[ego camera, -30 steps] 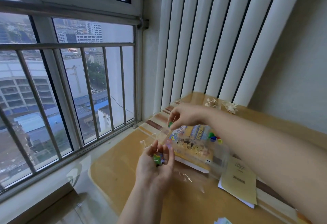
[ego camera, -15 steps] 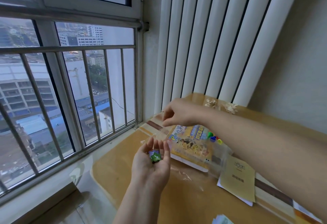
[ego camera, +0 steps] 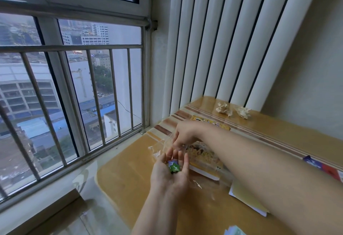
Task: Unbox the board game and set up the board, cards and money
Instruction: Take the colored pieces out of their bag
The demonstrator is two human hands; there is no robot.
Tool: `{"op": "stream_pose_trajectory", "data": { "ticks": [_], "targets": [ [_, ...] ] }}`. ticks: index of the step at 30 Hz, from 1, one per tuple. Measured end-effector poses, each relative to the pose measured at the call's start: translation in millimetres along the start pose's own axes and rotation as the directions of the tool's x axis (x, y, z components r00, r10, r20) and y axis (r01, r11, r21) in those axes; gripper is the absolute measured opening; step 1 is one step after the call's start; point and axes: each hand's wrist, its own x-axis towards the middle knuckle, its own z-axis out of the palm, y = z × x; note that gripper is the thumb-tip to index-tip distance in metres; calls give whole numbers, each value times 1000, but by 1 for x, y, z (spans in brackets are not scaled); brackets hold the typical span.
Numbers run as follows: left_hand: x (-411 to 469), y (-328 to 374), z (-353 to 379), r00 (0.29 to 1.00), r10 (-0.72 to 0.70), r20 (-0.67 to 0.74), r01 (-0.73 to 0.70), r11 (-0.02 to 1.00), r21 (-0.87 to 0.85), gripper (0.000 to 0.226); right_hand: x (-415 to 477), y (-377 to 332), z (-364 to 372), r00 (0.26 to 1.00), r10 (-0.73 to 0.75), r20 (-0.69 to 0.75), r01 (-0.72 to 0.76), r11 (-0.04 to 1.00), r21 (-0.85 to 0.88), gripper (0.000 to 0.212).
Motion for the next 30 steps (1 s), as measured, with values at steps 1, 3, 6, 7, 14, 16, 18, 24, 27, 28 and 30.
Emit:
{"op": "stream_pose_trajectory", "data": {
  "ticks": [1, 3, 6, 7, 14, 16, 18, 24, 27, 28, 30],
  "targets": [
    [0, 0, 1, 1000, 1, -2, -1, 1000, -1, 35, 2, 1, 0, 1000, 8, 7, -8, 1000, 12, 25],
    [-1, 0, 1, 1000, 2, -3, -2, 1000, 2, 34, 2, 2, -1, 1000, 12, 18, -13, 998, 54, 20],
    [-2, 0, 2, 1000, 5, 1, -5, 1000, 2, 34, -3, 4, -6, 999, 10, 51, -21, 978, 207, 26],
    [-2, 1, 2, 1000, 3, 4, -3, 1000, -3, 34, -4, 6, -7, 998, 1, 66, -16, 972, 233, 28],
    [-4, 1, 3, 1000, 2, -11, -2, 1000, 3, 33, -16, 11, -15, 995, -62, -74, 80, 959, 273, 22],
    [-7, 4, 2, 1000, 12, -15, -12, 1000, 10, 31, -22, 13, -23, 977, -58, -203, 126, 931, 342, 20],
    [-10, 6, 2, 1000, 28, -13, -28, 1000, -6, 29, -33, 16, -36, 947, -53, -316, 193, 881, 432, 17],
    [-25, -2, 14, 1000, 4, 21, -4, 1000, -24, 31, -73, 4, -45, 938, -268, -221, 336, 864, 375, 9],
    [-33, -10, 21, 998, -43, 37, 44, 998, -35, 31, -83, 5, -39, 936, -315, -158, 347, 901, 260, 15],
    [-35, -11, 23, 998, -52, 32, 53, 998, -37, 31, -86, 9, -42, 935, -301, -186, 341, 908, 246, 16],
    [-39, -13, 23, 999, -52, 12, 52, 998, -32, 31, -93, 23, -50, 928, -214, -305, 301, 913, 274, 18]
  ]
}}
